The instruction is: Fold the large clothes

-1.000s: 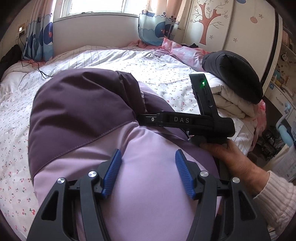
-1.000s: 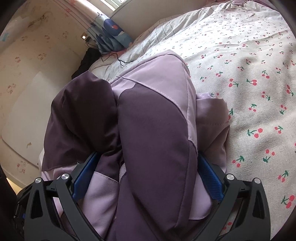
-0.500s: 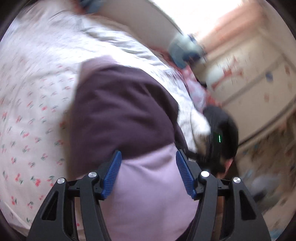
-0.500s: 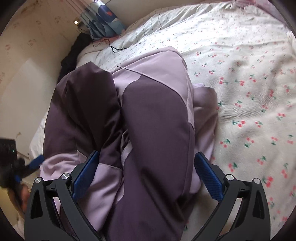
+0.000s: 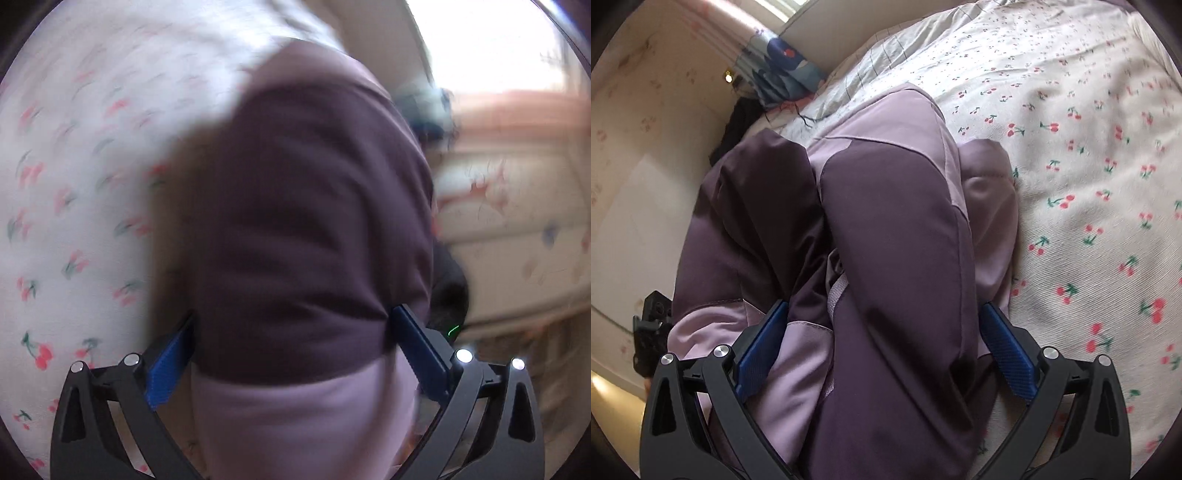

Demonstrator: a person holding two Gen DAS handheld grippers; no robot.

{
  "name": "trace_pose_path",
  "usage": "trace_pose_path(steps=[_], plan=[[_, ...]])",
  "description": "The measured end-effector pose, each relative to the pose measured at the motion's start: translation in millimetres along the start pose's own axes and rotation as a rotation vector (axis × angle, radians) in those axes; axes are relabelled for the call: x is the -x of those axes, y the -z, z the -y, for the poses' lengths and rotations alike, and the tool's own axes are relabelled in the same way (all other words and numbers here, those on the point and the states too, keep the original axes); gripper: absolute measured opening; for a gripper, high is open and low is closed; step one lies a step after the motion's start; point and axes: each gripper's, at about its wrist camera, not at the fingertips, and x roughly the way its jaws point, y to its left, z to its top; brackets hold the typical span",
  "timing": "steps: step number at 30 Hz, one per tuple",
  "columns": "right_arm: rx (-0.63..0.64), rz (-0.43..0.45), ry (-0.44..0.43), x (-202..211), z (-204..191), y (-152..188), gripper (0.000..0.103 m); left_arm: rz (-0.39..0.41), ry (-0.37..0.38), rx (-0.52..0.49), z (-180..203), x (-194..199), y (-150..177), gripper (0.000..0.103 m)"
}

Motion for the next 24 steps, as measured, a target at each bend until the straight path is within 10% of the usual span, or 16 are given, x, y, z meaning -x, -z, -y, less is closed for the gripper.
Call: trace_pose_path(steps=[3,10,16,20,24], plan=[[-0.028,0.073,-0.063,9,3,9,0.097,0.042,-0.136,-0.302,69,-2,17,0.097],[-0.002,0.17,-0.297,-10,-68,6,0.097,0.243,-0.181,-0.517,100,86,12,0.094],[0.219,0.049,-0.274,-110,-212,-26,0.097,0.423,-0.324,-0.459,36,196,-38,0.094],[0.36,-0.196,-0.04,-223,-248,11,0.097,0.296,-0.511,-0.23,-77,194,-80,0.095],[0.383,-0.217,-0.051,-222,-248,19,0.097,0.368,-0.399,-0.042,-133,215,-69,0.096]])
